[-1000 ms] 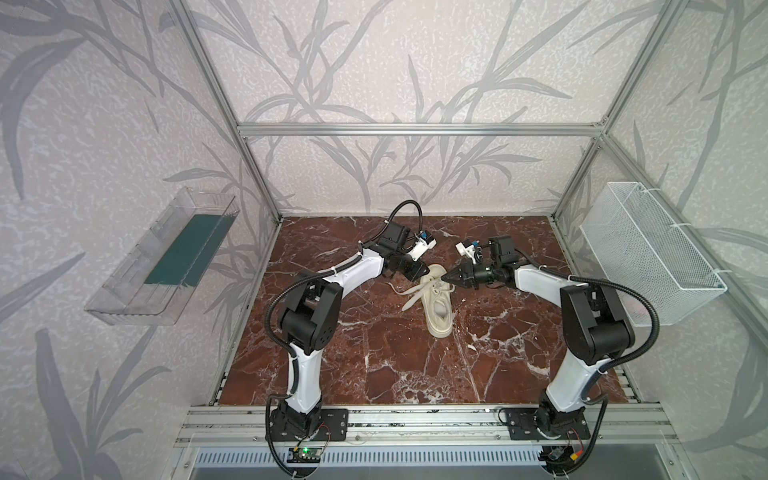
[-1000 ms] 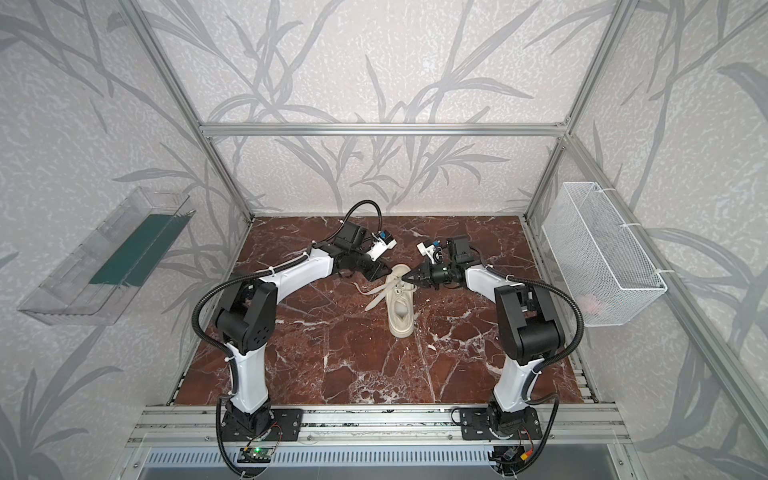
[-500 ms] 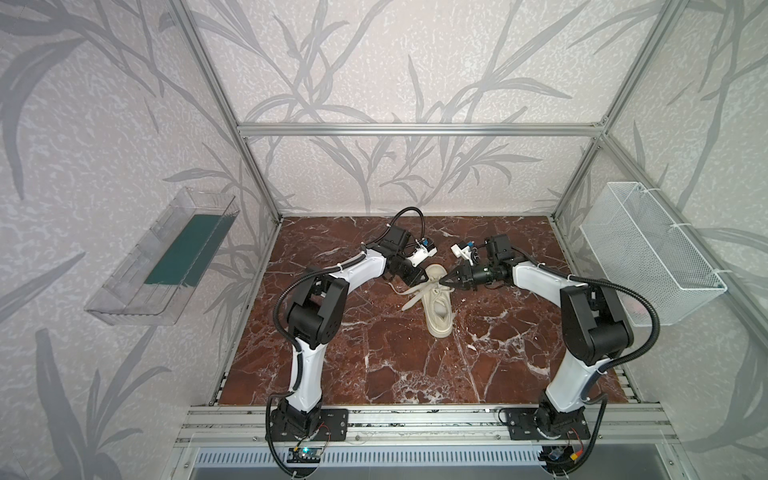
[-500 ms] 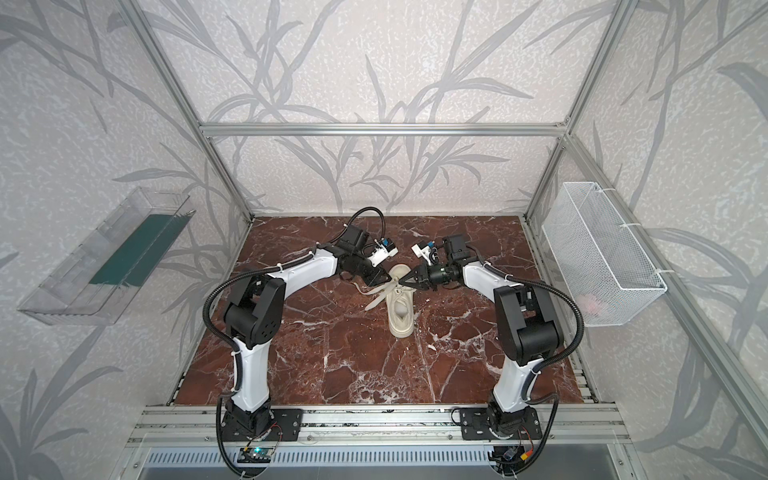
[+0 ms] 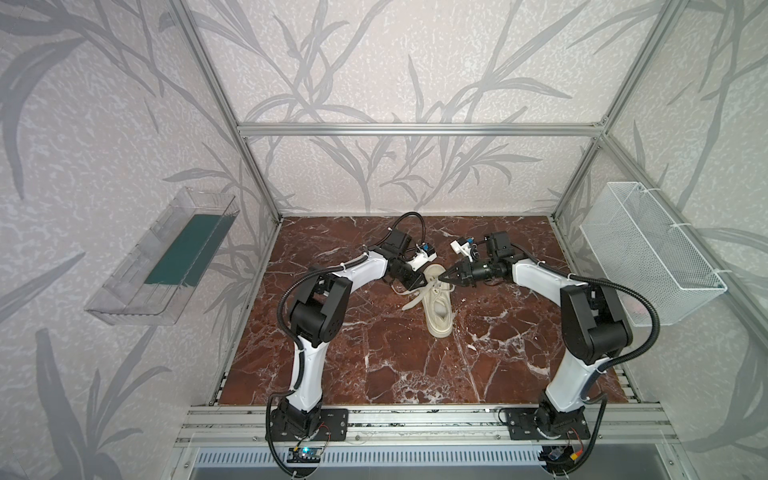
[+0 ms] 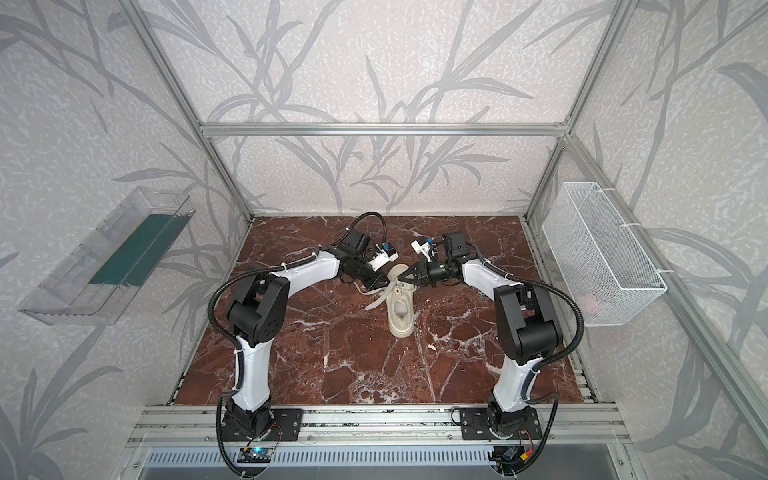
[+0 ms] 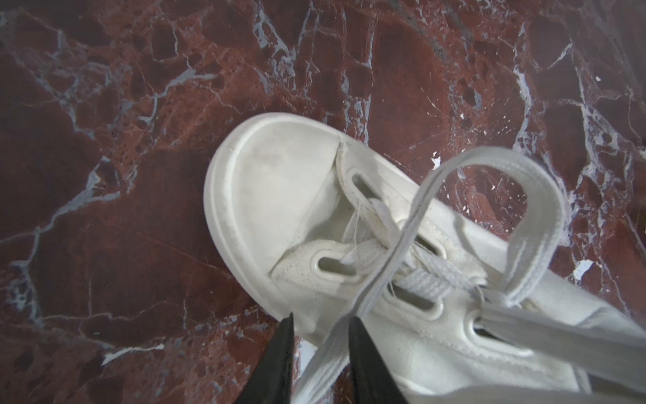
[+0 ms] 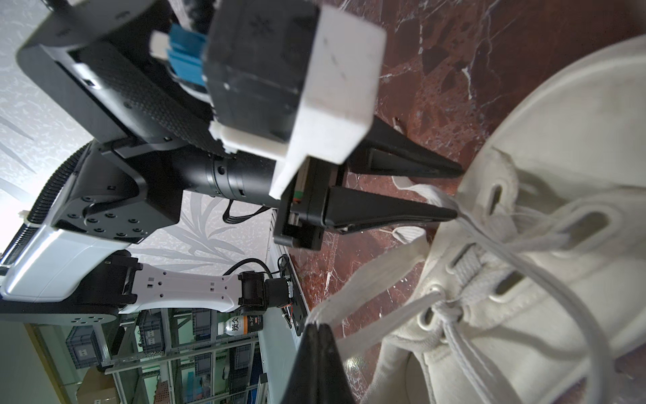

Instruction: Tie the shoes

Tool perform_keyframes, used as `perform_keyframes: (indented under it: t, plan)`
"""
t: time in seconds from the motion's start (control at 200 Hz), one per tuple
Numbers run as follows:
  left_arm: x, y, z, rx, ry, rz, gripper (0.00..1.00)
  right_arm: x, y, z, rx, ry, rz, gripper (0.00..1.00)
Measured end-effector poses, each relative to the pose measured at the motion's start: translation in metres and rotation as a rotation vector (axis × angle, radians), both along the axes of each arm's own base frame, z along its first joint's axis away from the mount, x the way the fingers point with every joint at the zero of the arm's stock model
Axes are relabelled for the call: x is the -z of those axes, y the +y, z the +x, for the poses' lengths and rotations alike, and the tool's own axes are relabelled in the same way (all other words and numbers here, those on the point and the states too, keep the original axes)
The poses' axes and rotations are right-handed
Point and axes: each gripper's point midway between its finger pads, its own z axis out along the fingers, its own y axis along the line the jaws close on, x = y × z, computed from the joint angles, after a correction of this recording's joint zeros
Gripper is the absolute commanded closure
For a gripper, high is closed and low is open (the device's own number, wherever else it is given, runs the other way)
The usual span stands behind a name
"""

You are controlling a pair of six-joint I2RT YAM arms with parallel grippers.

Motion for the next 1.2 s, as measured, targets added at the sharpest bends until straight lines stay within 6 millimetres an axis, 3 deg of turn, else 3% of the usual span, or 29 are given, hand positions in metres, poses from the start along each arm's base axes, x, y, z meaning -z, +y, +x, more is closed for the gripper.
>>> perform_keyframes:
  t: [0.12,0.385,0.795,1.2]
  plan:
    - [0.001,-0.001,0.0,0.006,-0.01,0.003,0.76,0.0,0.001,0.004,0.008,0.001,-0.001,1.0]
    - [0.0,0.002,0.001,-0.002,-0.058,0.009,1.0,0.008,0.0,0.011,0.026,0.024,-0.001,1.0]
    - [-0.006,0.006,-0.004,-0.011,-0.085,0.019,1.0,0.01,-0.011,0.034,0.109,0.025,0.001,1.0]
    - [-0.032,0.009,-0.008,0.017,-0.159,0.01,1.0,0.035,-0.009,0.054,0.175,0.125,0.016,1.0]
